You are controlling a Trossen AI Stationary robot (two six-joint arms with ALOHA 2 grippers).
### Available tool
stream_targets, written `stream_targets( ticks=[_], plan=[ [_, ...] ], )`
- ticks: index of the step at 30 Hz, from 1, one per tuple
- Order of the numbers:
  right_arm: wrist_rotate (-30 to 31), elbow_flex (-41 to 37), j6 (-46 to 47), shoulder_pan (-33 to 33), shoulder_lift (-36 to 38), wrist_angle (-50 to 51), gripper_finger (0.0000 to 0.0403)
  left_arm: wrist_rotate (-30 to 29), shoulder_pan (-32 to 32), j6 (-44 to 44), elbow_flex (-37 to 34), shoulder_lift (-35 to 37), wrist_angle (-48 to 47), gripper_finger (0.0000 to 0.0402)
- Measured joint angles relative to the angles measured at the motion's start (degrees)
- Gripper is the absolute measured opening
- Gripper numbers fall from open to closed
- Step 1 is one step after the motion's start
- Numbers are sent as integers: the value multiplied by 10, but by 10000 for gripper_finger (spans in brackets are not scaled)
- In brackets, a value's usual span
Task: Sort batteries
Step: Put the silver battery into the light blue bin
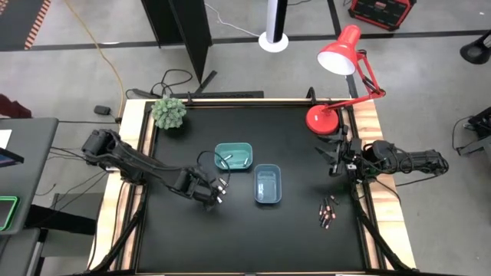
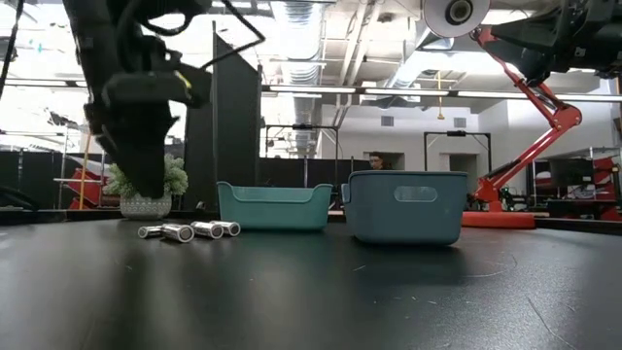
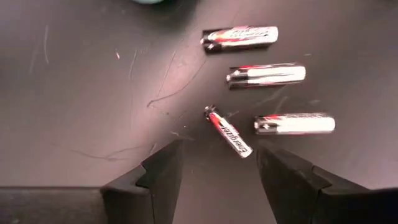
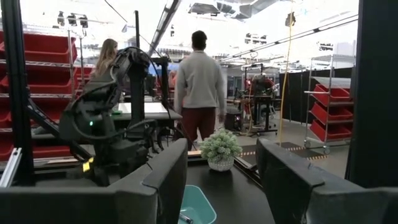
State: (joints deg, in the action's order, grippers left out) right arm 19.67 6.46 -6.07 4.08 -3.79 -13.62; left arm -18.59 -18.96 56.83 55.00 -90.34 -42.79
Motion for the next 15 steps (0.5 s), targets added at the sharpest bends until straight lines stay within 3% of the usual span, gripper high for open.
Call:
stream_targets(
  ticks=[6,15],
  plan=[
    [0,0,0,0,0,0,207,0,4,36,0,-44,2,193],
    [0,0,0,0,0,0,207,-17,6,46,0,-46,33,193]
  ],
)
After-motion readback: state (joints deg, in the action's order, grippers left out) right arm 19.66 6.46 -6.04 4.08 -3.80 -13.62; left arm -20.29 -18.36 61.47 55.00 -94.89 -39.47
